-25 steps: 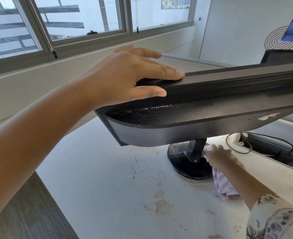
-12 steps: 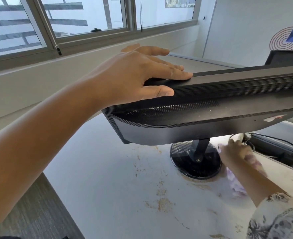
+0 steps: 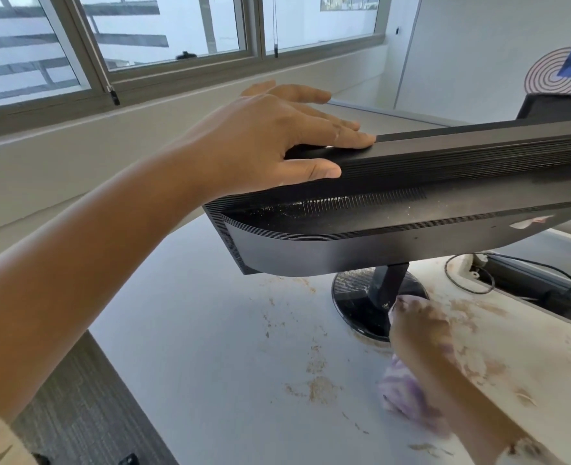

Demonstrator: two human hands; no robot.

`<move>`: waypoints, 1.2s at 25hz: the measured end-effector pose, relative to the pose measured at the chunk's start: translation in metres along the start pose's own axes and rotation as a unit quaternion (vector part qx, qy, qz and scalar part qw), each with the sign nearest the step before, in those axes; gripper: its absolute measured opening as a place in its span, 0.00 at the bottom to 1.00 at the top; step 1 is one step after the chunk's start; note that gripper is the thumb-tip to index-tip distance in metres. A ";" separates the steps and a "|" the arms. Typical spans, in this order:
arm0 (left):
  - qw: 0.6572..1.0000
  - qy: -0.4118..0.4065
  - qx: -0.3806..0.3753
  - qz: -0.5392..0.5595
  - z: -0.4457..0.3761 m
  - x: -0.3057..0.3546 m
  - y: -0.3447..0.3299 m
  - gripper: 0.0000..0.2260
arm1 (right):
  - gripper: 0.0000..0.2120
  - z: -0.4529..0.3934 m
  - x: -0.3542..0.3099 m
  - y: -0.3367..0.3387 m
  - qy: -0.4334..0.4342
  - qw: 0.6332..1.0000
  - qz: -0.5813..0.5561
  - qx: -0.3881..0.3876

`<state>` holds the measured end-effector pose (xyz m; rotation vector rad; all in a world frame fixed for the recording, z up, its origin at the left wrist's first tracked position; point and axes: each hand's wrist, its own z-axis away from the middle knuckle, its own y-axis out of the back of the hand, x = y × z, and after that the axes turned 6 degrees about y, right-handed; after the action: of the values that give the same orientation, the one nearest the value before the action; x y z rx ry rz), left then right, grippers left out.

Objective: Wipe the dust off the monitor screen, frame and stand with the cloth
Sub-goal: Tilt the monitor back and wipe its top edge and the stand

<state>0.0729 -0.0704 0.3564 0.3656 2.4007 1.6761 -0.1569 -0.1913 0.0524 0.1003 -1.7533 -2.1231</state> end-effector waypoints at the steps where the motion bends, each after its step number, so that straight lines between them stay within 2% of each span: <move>1: 1.000 0.001 0.002 -0.005 0.000 0.000 -0.001 0.20 | 0.19 0.011 -0.007 -0.009 0.013 0.999 -0.003 0.032; 3: 1.000 0.001 0.001 -0.005 0.000 0.001 0.000 0.21 | 0.14 0.020 -0.015 -0.019 0.071 0.993 -0.024 0.095; 4: 1.000 0.001 -0.001 -0.003 0.000 0.002 0.000 0.21 | 0.15 0.022 -0.018 -0.017 0.090 0.988 -0.036 0.123; 6: 1.000 0.005 -0.003 -0.003 0.001 0.001 0.000 0.21 | 0.27 0.011 -0.015 -0.015 0.077 0.977 -0.055 0.190; 7: 1.000 0.005 -0.005 -0.001 0.001 0.001 0.000 0.21 | 0.29 0.005 -0.012 -0.015 0.061 0.967 -0.069 0.238; 8: 1.000 0.003 -0.008 0.002 0.002 0.001 0.000 0.21 | 0.28 0.001 -0.009 -0.018 0.051 0.968 -0.075 0.235; 12: 1.000 0.000 -0.003 0.015 0.001 -0.003 -0.001 0.20 | 0.20 -0.004 -0.030 -0.025 0.015 0.994 0.022 0.104; 13: 1.000 -0.001 -0.002 0.018 0.001 -0.002 -0.001 0.19 | 0.19 -0.006 -0.041 -0.019 0.024 0.995 0.005 0.092; 15: 1.000 -0.001 0.001 0.014 0.000 -0.003 -0.001 0.19 | 0.16 -0.015 -0.064 0.000 0.086 0.991 -0.044 0.088; 16: 1.000 0.000 0.001 0.010 0.001 -0.004 -0.001 0.19 | 0.15 -0.021 -0.072 0.009 0.103 0.987 -0.049 0.111; 18: 1.000 0.000 0.000 0.005 0.002 -0.005 -0.002 0.19 | 0.16 -0.032 -0.085 0.021 0.086 0.981 -0.024 0.174; 19: 1.000 0.000 -0.003 0.005 0.002 -0.005 -0.002 0.19 | 0.18 -0.037 -0.091 0.020 0.063 0.985 -0.022 0.161; 21: 1.000 0.001 -0.006 0.005 0.003 -0.004 -0.002 0.19 | 0.22 -0.046 -0.098 0.017 0.051 0.995 -0.009 0.086; 23: 1.000 0.002 -0.008 0.004 0.003 -0.004 -0.001 0.19 | 0.23 -0.059 -0.104 0.021 0.123 0.992 0.016 0.036; 25: 1.000 0.003 -0.010 0.002 0.002 -0.005 -0.001 0.19 | 0.16 -0.065 -0.103 0.027 0.154 0.987 -0.035 0.017; 27: 1.000 0.004 -0.010 0.002 0.001 -0.005 0.000 0.19 | 0.13 -0.062 -0.096 0.024 0.126 0.987 -0.089 0.040; 30: 1.000 0.001 -0.008 0.004 0.001 -0.005 -0.001 0.19 | 0.14 -0.034 -0.074 0.005 0.167 0.974 -0.070 0.134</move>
<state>0.0782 -0.0715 0.3553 0.3733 2.3894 1.6983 -0.0771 -0.1989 0.0360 0.6330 -1.8550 -1.8132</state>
